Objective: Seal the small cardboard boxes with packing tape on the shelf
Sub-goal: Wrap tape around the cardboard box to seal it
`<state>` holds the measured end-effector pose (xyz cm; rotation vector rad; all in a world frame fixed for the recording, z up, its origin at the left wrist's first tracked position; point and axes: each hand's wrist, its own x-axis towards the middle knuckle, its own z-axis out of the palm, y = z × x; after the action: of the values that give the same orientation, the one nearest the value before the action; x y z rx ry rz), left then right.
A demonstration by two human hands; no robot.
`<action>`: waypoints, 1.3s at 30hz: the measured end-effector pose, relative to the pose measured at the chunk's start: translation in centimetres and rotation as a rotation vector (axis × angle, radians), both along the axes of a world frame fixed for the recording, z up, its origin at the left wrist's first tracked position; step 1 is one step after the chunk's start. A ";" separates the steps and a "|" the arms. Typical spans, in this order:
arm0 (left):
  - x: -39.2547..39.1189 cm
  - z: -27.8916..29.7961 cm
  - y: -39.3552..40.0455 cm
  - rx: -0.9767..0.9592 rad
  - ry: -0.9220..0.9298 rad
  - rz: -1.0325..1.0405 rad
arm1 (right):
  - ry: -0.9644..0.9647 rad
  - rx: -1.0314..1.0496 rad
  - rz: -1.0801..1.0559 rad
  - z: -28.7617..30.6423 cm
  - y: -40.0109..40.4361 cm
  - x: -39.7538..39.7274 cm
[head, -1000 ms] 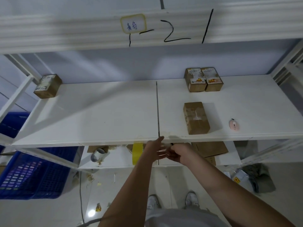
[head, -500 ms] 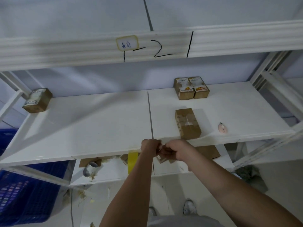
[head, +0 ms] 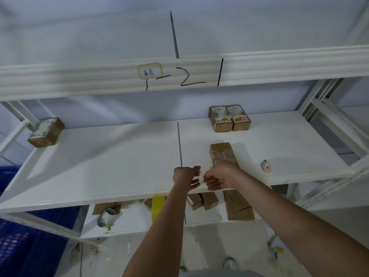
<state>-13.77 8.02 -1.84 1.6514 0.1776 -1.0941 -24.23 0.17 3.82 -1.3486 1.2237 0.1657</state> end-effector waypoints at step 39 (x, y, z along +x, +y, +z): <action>-4.0 2.5 -7.9 -0.132 -0.043 0.244 | -0.018 0.023 0.272 0.6 -18.2 -4.7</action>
<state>-17.78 0.10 0.71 1.4905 0.2656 -0.8665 -28.98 -18.05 4.44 -1.4896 1.0162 0.3573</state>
